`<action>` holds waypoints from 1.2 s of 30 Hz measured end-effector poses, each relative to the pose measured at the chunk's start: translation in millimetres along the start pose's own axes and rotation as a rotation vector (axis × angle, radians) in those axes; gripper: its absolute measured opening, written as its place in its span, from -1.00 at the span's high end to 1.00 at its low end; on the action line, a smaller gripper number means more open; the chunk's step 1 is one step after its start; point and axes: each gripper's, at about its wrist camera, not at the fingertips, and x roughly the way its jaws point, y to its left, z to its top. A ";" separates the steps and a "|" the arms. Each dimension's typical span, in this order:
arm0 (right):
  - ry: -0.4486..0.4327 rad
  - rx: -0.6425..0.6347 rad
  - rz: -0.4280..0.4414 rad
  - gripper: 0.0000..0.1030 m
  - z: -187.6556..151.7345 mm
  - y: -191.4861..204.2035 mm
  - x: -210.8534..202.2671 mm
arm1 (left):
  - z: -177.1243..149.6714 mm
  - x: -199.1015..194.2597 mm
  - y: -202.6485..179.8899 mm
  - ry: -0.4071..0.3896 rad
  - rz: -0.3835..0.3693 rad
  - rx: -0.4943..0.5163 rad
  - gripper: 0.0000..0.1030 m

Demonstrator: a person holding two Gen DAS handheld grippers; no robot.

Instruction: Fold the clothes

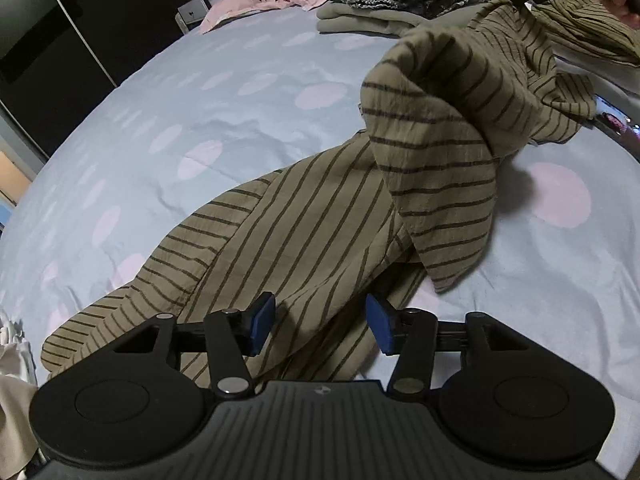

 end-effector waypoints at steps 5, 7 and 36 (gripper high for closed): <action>0.002 -0.001 -0.001 0.96 0.5 -0.1 0.8 | 1.2 2.4 9.3 -0.019 0.010 -0.086 0.77; 0.002 -0.007 -0.002 0.96 -0.1 0.3 1.1 | 2.2 -3.2 17.4 -0.043 0.006 -0.135 0.89; -0.348 0.121 -0.054 0.98 34.1 -24.7 -134.3 | 12.7 -221.3 133.2 -0.435 0.279 -0.577 1.00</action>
